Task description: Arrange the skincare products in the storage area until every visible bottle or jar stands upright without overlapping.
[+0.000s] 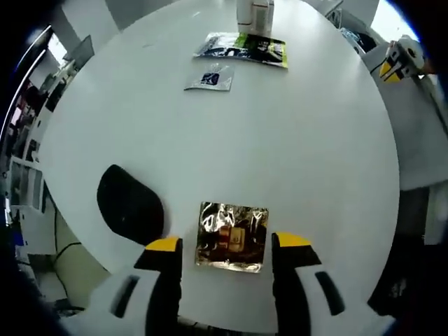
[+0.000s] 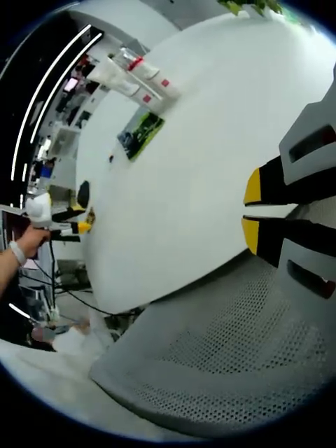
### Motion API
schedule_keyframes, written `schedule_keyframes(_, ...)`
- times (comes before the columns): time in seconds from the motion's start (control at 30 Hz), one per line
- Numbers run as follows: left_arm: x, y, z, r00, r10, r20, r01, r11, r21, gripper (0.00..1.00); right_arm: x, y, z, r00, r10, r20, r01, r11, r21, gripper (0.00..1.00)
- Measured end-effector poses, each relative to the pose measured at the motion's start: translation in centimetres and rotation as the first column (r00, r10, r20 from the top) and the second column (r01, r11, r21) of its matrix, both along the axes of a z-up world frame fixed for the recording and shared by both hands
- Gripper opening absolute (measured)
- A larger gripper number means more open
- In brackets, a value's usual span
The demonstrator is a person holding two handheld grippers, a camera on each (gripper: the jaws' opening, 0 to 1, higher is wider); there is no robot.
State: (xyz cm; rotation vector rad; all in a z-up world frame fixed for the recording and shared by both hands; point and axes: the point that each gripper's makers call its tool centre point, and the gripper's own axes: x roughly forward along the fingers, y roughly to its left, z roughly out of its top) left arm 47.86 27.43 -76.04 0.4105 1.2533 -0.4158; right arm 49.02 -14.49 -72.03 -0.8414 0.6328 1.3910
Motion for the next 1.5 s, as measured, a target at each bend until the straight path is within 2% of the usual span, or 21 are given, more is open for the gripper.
schedule_keyframes(0.13,-0.1,-0.6,0.3,1.0,-0.028,-0.008,0.028,0.999,-0.017,0.46,0.1,0.0,0.0,1.0,-0.004,-0.003,0.004,1.0,-0.003,0.04)
schedule_keyframes(0.17,-0.3,-0.8,0.3,1.0,-0.026,-0.014,0.026,0.999,-0.027,0.43,0.1,0.0,0.0,1.0,-0.004,-0.003,0.004,1.0,-0.004,0.04)
schedule_keyframes(0.2,-1.0,-1.9,0.2,0.998,-0.035,-0.046,0.031,0.996,-0.085,0.37,0.1,-0.1,0.0,1.0,-0.004,-0.003,0.004,1.0,-0.005,0.04)
schedule_keyframes(0.23,-0.8,-1.5,0.3,0.999,-0.038,-0.023,0.037,0.998,-0.049,0.36,0.0,-0.1,0.0,1.0,-0.004,-0.004,0.004,1.0,-0.006,0.04)
schedule_keyframes(0.5,-1.2,-2.2,0.4,1.0,-0.023,-0.007,0.023,0.998,-0.062,0.33,0.1,-0.1,0.0,1.0,-0.001,0.002,0.001,1.0,-0.008,0.04)
schedule_keyframes(0.67,-1.5,-3.8,0.9,0.999,-0.032,0.009,0.032,0.999,-0.041,0.33,0.2,0.0,0.1,1.0,-0.004,0.007,0.004,1.0,-0.001,0.04)
schedule_keyframes(0.73,-1.0,-5.2,1.5,0.998,-0.004,0.057,0.007,0.998,-0.059,0.33,0.1,0.1,0.1,1.0,-0.005,0.007,0.005,1.0,0.004,0.04)
schedule_keyframes(0.93,-0.2,-10.0,2.6,0.987,-0.006,0.161,0.02,0.996,-0.087,0.33,-0.2,0.2,0.2,1.0,0.007,0.001,-0.007,1.0,0.013,0.06)
schedule_keyframes(1.13,-0.7,-16.1,4.1,0.977,0.002,0.213,0.028,0.99,-0.14,0.33,-0.4,0.5,0.6,1.0,0.012,-0.004,-0.012,0.999,0.037,0.07)
schedule_keyframes(1.17,-0.9,-17.1,4.3,0.978,0.018,0.206,0.013,0.989,-0.149,0.33,-0.3,0.5,0.7,1.0,0.01,-0.003,-0.01,0.999,0.043,0.07)
schedule_keyframes(1.3,-1.5,-20.3,5.2,0.976,0.015,0.217,0.024,0.984,-0.176,0.33,-0.1,0.6,1.2,1.0,-0.002,-0.003,0.002,0.998,0.069,0.08)
schedule_keyframes(1.5,-1.7,-23.7,7.1,0.965,0.016,0.264,0.038,0.979,-0.198,0.33,-0.2,0.8,1.6,1.0,-0.003,-0.009,0.004,0.995,0.097,0.09)
